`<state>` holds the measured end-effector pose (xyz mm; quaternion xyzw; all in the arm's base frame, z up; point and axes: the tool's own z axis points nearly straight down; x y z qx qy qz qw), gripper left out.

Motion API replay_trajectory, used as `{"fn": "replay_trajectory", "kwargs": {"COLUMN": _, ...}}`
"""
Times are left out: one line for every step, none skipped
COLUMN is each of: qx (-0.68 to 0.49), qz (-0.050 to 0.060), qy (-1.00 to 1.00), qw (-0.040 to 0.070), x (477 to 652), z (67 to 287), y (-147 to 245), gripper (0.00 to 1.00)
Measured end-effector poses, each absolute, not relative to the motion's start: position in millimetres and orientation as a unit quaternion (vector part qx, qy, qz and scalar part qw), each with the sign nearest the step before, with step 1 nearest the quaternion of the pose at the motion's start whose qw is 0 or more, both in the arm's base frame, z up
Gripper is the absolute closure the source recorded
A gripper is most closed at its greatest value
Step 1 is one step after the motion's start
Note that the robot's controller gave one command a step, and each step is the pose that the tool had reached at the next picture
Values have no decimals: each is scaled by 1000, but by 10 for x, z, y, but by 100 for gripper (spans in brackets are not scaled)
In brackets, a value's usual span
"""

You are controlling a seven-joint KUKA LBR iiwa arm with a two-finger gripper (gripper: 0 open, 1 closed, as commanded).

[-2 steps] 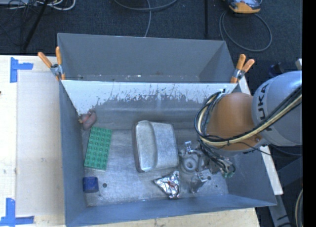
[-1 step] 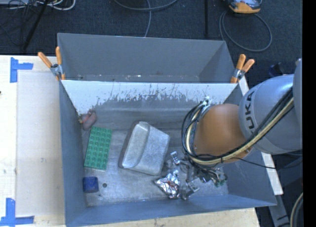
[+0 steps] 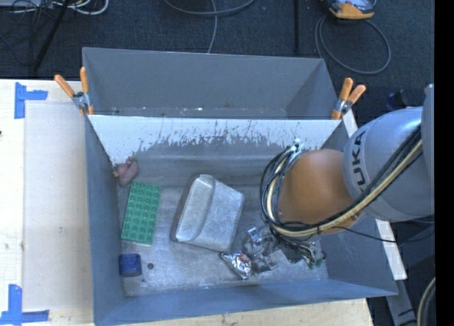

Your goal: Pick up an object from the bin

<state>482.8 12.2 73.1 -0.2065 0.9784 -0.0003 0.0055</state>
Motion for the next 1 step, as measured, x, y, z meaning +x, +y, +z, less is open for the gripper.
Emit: {"fn": "replay_trajectory", "kwargs": {"qx": -199, "qz": -1, "qy": 980, "qw": 4, "x": 4869, "z": 2464, "y": 145, "gripper": 100}}
